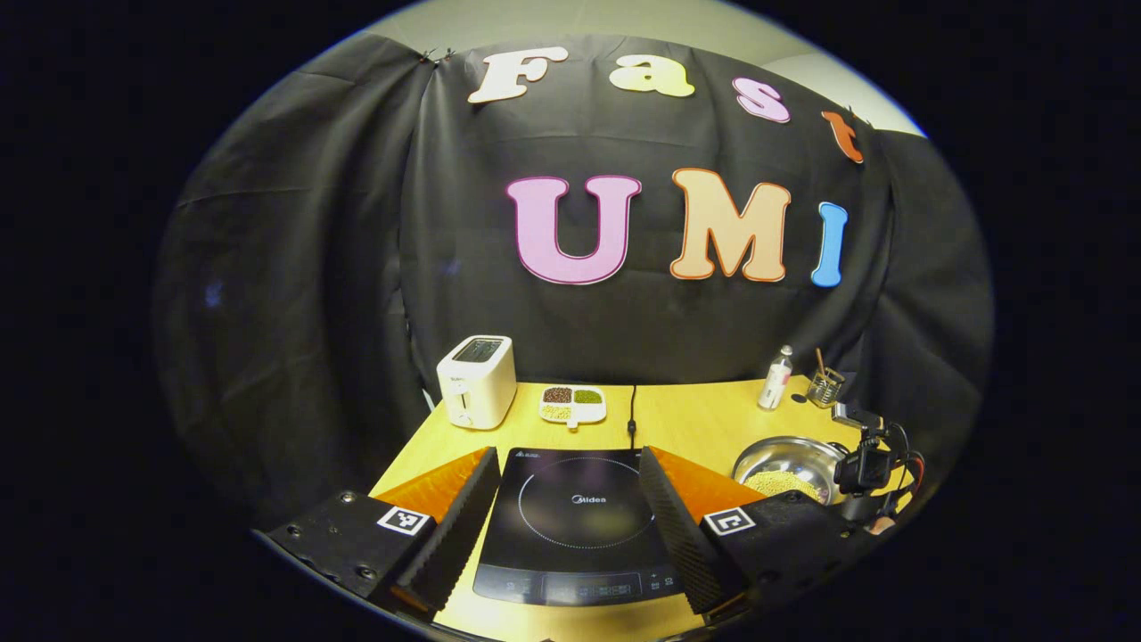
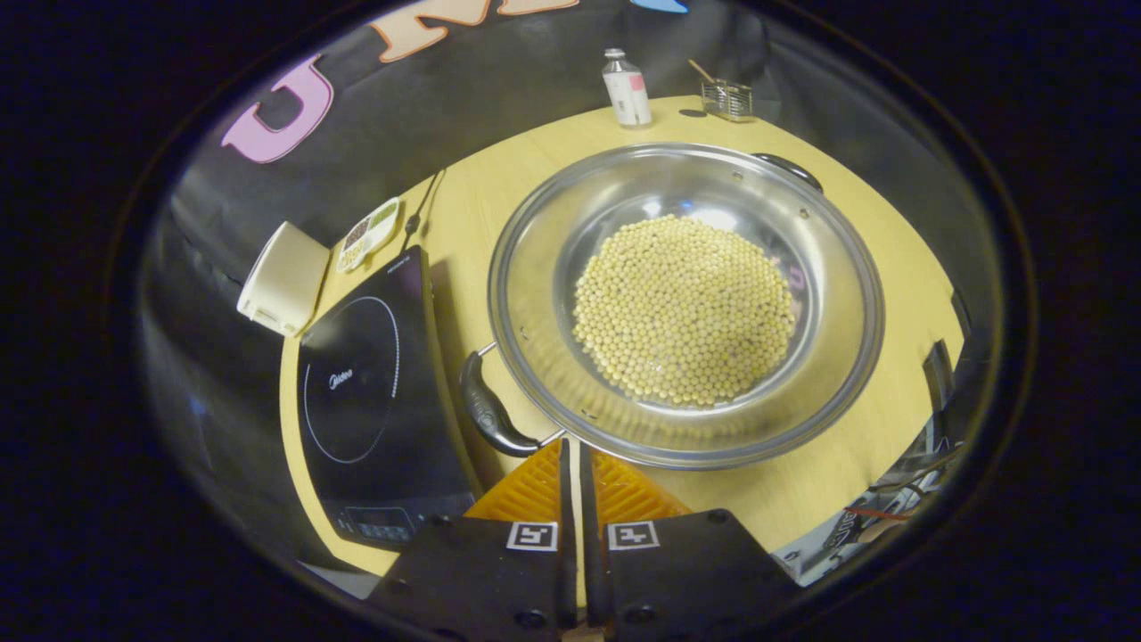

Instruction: First push the handle of the pot to place it horizontally, then grasp the pot with both hands and set it on the induction cooktop.

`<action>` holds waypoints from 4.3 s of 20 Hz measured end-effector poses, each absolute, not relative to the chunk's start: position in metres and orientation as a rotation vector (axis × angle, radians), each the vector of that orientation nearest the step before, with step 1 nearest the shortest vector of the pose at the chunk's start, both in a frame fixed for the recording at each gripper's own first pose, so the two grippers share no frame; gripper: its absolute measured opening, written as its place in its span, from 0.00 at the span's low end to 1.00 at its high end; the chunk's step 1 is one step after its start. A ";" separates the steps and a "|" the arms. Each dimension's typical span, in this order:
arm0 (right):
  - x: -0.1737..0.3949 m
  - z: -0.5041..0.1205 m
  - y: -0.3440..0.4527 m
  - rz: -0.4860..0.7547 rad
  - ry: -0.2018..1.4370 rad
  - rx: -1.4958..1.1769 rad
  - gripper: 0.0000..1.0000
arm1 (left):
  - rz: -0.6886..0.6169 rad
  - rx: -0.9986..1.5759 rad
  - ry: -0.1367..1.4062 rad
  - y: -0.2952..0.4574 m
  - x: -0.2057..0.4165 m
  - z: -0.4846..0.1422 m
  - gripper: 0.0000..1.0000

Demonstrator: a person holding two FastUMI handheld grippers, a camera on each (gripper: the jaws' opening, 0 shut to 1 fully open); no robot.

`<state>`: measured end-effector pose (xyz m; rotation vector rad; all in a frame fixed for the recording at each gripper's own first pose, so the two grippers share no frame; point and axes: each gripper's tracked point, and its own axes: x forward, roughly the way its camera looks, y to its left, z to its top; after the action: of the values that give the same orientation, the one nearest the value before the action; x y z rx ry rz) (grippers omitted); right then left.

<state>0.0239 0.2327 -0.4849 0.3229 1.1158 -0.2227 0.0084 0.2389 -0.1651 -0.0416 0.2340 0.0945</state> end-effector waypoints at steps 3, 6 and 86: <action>0.040 -0.485 0.243 -0.240 1.101 0.358 0.00 | 0.114 -0.047 0.246 0.248 0.004 -0.170 0.96; 0.057 -0.479 0.252 -0.246 1.053 0.373 0.00 | 0.137 -0.043 0.261 0.256 -0.001 -0.175 0.96; 0.134 -0.509 -0.011 0.333 1.555 0.318 0.55 | -0.074 -0.276 1.310 0.017 0.104 -0.421 0.59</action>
<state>0.1345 -0.0112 -0.5087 0.3176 1.5555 0.3331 0.1040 0.0172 -0.4212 -0.2763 1.3097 -0.0738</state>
